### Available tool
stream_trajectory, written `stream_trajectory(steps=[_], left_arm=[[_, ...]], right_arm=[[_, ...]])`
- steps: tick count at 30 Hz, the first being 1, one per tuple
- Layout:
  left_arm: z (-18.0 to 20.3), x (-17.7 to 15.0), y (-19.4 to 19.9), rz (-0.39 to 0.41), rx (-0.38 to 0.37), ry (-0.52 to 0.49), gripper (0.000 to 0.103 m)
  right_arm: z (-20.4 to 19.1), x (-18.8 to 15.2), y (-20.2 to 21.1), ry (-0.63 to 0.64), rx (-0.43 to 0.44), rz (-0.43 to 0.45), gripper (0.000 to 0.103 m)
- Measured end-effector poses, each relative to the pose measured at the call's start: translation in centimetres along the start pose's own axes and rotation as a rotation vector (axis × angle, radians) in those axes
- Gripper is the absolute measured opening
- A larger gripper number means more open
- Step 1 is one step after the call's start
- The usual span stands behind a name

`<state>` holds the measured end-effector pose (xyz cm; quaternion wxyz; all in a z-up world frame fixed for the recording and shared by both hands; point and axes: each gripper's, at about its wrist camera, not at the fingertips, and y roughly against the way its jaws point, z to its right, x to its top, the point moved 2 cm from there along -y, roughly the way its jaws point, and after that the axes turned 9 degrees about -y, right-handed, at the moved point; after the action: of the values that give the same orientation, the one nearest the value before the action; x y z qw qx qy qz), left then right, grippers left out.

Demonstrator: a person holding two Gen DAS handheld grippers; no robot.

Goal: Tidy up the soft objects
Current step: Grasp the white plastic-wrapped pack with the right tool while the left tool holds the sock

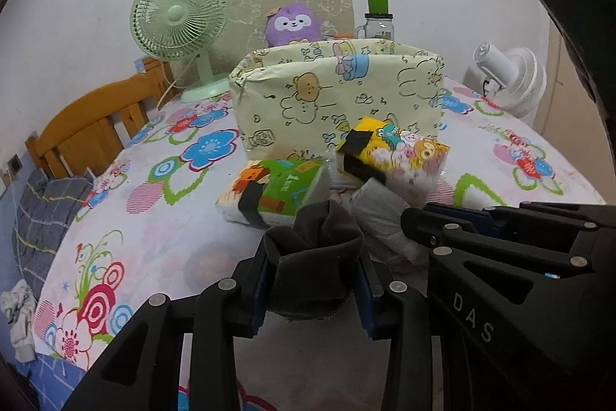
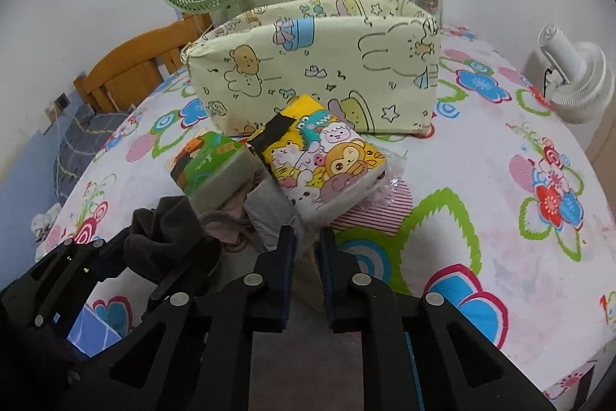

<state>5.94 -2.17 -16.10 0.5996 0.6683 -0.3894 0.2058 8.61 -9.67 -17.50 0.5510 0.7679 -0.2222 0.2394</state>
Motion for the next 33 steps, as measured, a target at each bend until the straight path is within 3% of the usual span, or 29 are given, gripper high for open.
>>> stream_trajectory(steps=[15, 33], left_arm=[[0.6, 3.6, 4.1, 0.103, -0.042, 0.005, 0.036], [-0.6, 8.8, 8.4, 0.191, -0.019, 0.026, 0.036]], right_arm=[[0.1, 2.4, 5.7, -0.004, -0.015, 0.133, 0.010], [-1.2, 6.4, 12.5, 0.014, -0.057, 0.291, 0.010]])
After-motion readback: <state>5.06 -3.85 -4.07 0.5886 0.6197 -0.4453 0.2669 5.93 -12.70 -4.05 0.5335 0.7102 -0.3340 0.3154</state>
